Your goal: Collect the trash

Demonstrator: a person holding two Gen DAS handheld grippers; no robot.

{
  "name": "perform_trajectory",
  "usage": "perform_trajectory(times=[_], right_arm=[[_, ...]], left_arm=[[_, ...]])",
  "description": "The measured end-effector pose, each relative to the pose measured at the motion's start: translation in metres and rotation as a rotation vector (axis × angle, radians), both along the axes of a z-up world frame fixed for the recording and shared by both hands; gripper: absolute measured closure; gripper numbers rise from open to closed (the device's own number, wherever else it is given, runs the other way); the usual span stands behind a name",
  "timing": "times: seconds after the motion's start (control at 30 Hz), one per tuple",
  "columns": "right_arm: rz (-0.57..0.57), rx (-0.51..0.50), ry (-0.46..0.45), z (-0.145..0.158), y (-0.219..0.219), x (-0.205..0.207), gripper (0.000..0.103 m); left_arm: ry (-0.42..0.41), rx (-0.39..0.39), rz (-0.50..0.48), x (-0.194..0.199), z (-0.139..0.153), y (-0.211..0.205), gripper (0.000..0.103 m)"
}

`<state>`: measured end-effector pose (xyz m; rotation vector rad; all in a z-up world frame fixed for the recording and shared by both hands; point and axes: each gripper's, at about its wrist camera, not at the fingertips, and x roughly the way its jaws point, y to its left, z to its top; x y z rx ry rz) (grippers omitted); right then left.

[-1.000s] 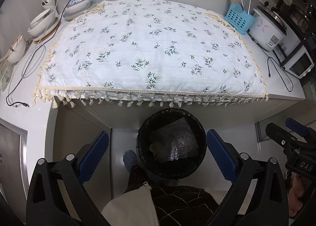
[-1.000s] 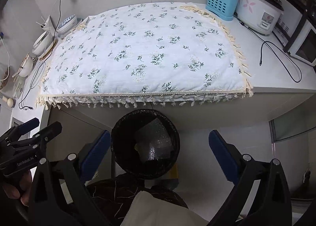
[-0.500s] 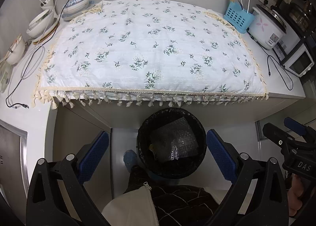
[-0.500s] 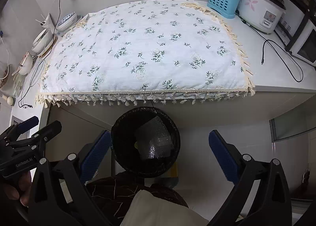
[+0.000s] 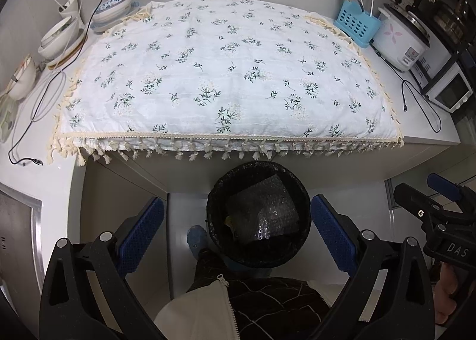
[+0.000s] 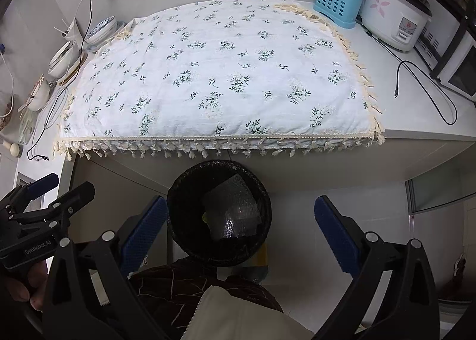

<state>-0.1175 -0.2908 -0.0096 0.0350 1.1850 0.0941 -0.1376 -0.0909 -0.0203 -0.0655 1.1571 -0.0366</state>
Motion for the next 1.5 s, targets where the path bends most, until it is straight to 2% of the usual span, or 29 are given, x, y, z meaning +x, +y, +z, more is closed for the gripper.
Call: perform_trajectory(times=[1.1,1.5], right_arm=[[0.012,-0.003,0.005,-0.0028,0.0037,-0.0019,0.008],[0.013,-0.002,0.006,-0.0025,0.0053,-0.0026,0.008]], left_arm=[[0.008,0.038,-0.001,0.0012,0.0002,0.0029,0.007],[0.003,0.024,-0.021,0.0006,0.0010,-0.0016,0.007]])
